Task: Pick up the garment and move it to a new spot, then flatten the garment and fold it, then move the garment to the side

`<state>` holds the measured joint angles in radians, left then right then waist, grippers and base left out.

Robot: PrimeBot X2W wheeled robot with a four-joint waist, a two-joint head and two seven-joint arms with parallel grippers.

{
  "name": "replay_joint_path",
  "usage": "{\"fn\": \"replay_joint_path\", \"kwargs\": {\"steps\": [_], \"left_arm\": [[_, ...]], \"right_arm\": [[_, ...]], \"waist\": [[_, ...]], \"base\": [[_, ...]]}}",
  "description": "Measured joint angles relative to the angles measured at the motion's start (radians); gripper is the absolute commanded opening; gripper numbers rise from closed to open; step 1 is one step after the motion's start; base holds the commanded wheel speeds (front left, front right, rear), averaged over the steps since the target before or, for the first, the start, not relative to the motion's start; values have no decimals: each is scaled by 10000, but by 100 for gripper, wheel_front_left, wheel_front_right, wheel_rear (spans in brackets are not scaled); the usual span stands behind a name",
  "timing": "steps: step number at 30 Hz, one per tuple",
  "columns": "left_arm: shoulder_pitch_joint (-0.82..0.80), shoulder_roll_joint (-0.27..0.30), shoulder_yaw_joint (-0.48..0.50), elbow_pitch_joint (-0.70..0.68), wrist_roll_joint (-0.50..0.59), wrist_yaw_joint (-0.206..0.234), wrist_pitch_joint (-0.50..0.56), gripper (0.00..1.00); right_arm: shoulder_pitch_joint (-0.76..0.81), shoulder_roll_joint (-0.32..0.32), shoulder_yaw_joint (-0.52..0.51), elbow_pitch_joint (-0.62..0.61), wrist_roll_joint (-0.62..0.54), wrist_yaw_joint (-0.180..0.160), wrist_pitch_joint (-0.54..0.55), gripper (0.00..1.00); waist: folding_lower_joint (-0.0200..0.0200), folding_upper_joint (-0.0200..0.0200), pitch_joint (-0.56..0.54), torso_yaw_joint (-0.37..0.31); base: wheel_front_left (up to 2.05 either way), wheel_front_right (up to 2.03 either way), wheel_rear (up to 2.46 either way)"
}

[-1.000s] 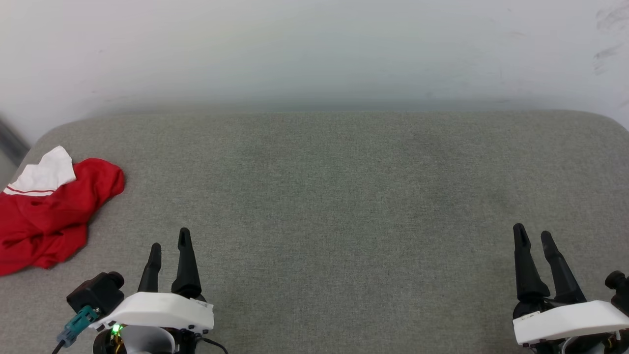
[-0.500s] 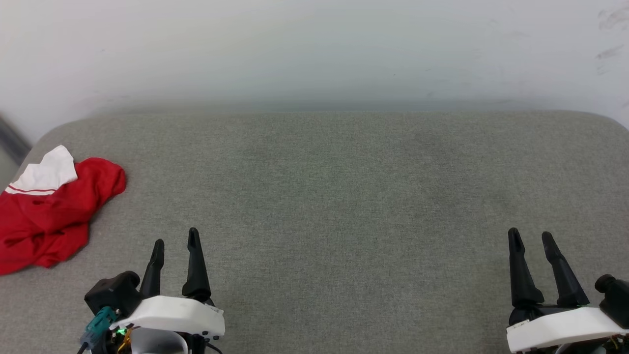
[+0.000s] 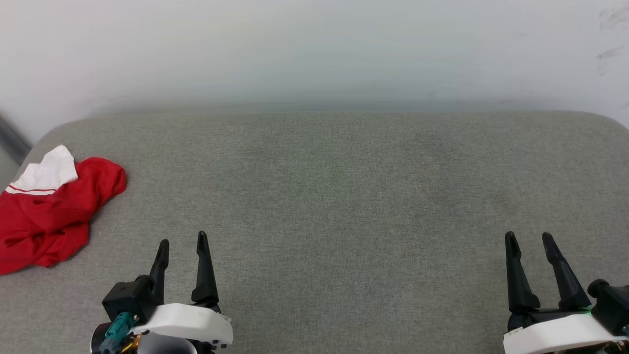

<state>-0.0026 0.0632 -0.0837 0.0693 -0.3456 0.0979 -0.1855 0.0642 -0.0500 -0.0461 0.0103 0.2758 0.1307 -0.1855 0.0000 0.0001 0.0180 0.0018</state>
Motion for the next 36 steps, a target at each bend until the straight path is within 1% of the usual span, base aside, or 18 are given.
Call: {"fn": "replay_joint_path", "kwargs": {"steps": [25,36], "left_arm": [[203,-84,-6,44,1866,27,-516,100],[350,-111,46,56,2382,-148,-723,100]], "right_arm": [[297,-2,33,-178,-1595,2,-516,100],[406,-4,19,-270,-1912,2,-709,100]], "waist": [[0,0,-9,-25],[0,0,-50,-47]], "base": [[0,0,0],[0,0,0]]}}
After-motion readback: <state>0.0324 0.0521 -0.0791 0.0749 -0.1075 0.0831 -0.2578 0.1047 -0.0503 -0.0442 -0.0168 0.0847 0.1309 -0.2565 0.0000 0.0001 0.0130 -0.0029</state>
